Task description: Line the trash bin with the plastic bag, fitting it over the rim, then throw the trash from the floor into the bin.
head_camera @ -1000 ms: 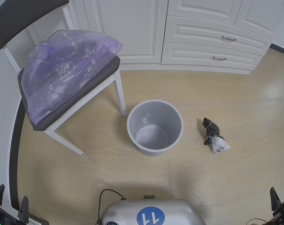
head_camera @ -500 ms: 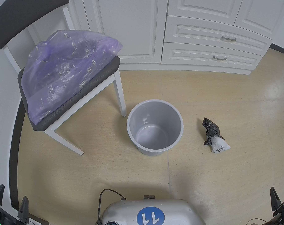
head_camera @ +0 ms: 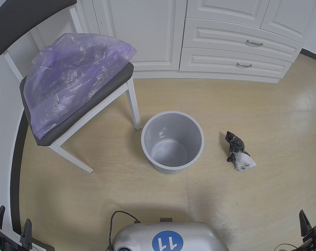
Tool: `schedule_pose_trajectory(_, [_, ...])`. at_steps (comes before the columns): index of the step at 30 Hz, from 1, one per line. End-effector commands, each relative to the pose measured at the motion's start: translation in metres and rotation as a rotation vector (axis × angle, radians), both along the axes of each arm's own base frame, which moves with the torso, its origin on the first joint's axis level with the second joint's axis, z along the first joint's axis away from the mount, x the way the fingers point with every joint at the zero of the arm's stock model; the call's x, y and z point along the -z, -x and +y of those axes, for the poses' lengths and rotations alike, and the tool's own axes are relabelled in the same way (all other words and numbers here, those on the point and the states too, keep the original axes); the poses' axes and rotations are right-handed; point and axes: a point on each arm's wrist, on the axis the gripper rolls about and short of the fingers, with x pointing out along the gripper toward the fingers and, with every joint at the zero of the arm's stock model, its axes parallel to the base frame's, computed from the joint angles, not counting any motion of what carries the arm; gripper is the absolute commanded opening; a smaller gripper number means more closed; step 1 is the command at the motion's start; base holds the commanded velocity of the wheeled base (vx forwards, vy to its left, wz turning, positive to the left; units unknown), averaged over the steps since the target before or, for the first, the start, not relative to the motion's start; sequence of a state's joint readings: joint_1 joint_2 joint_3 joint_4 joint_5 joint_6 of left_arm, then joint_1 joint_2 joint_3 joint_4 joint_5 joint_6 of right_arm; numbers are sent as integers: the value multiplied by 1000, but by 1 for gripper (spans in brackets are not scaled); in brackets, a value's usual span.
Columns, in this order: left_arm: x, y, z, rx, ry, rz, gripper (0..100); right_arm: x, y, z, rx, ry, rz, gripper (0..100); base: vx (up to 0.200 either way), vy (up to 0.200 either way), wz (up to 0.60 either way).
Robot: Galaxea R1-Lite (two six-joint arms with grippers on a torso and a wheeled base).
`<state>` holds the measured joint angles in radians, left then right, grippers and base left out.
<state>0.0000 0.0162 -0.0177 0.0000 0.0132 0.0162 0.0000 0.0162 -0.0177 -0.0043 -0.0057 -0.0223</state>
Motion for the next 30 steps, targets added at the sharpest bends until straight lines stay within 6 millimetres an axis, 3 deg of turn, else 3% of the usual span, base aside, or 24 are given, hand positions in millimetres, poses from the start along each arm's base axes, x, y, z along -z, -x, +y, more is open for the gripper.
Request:
schedule_pose_trajectory(1, [5, 0, 0, -4, 7, 1, 100, 5, 0, 0, -1, -5, 1, 100, 0, 0, 0])
schedule_pose_trajectory(22, [5, 0, -1, 16, -19, 0, 100, 5, 0, 0, -3, 16, 0, 100, 0, 0, 0])
schedule_pose_trajectory(30, [5, 0, 0, -7, 44, -1, 100, 5, 0, 0, 6, -42, -4, 100, 0, 0, 0])
